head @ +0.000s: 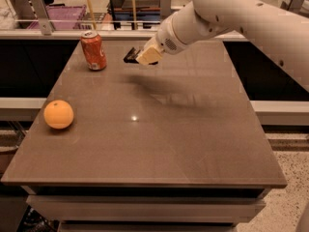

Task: Move rxbar chocolate near coke can

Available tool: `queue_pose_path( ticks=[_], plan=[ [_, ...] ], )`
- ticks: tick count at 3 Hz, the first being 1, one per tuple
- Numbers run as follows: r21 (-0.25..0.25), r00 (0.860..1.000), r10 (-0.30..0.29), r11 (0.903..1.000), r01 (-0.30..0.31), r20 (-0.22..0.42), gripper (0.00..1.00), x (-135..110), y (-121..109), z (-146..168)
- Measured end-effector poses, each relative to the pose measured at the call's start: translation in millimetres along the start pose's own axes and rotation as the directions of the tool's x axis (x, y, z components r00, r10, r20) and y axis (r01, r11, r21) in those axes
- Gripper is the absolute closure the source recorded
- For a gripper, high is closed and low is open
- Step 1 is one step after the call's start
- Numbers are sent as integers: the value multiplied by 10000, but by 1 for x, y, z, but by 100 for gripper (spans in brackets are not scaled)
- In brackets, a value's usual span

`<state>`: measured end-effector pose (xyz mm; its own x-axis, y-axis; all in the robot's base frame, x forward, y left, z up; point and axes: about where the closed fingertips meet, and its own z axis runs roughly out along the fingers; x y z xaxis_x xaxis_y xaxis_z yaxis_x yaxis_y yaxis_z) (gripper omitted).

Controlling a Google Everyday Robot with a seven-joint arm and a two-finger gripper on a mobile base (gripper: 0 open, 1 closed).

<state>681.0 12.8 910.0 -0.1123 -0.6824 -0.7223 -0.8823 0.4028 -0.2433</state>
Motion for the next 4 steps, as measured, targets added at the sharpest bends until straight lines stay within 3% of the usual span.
queue_pose_path(
  ticks=[4],
  plan=[
    [-563, 9971, 74, 9984, -31, 756, 100, -4, 5, 69]
  ],
)
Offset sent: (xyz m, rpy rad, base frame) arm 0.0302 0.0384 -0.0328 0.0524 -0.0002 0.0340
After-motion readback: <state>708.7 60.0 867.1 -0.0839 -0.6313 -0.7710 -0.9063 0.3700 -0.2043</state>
